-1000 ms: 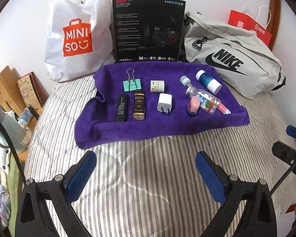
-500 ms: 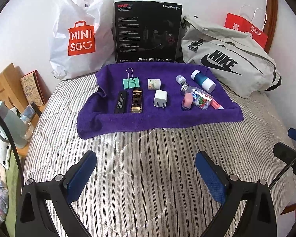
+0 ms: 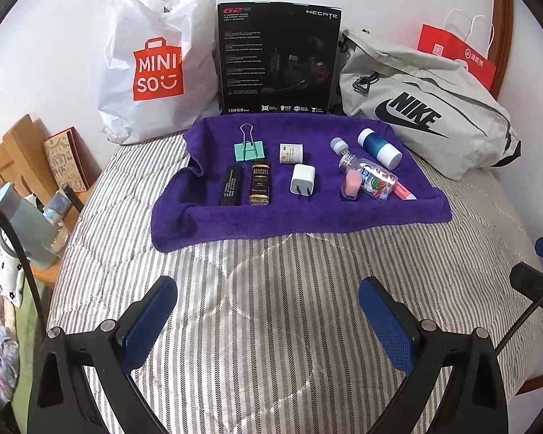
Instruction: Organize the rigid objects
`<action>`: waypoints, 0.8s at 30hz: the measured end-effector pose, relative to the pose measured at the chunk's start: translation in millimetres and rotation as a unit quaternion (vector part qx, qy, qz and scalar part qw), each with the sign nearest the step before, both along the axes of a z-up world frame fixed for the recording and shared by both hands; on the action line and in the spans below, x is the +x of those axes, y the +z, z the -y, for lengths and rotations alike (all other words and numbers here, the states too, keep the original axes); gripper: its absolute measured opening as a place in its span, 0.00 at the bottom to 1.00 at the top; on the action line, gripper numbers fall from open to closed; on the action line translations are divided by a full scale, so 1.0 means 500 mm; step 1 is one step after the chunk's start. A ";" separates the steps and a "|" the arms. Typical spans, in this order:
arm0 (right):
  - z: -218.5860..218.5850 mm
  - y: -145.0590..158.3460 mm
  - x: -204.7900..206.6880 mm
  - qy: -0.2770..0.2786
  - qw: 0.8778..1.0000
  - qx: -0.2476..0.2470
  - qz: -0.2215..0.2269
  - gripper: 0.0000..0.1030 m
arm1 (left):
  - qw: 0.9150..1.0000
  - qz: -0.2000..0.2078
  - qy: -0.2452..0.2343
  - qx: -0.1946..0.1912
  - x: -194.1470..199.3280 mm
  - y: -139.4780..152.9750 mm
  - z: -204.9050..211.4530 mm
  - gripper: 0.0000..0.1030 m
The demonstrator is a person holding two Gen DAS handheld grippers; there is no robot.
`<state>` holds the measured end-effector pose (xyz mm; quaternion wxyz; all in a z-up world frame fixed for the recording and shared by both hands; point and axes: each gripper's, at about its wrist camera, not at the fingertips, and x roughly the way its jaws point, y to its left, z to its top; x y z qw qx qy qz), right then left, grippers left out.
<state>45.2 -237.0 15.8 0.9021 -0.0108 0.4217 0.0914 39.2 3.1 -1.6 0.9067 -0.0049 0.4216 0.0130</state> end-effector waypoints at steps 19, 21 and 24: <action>-0.006 -0.005 -0.003 0.007 1.000 -0.005 -0.004 1.00 | 1.000 -0.009 0.002 0.004 -0.001 -0.009 -0.009 0.99; -0.006 -0.005 -0.003 0.007 1.000 -0.005 -0.004 1.00 | 1.000 -0.011 0.001 0.003 -0.001 -0.009 -0.010 0.99; -0.005 -0.007 -0.003 0.006 1.000 -0.006 -0.005 1.00 | 1.000 -0.009 0.003 0.005 -0.003 -0.009 -0.011 0.99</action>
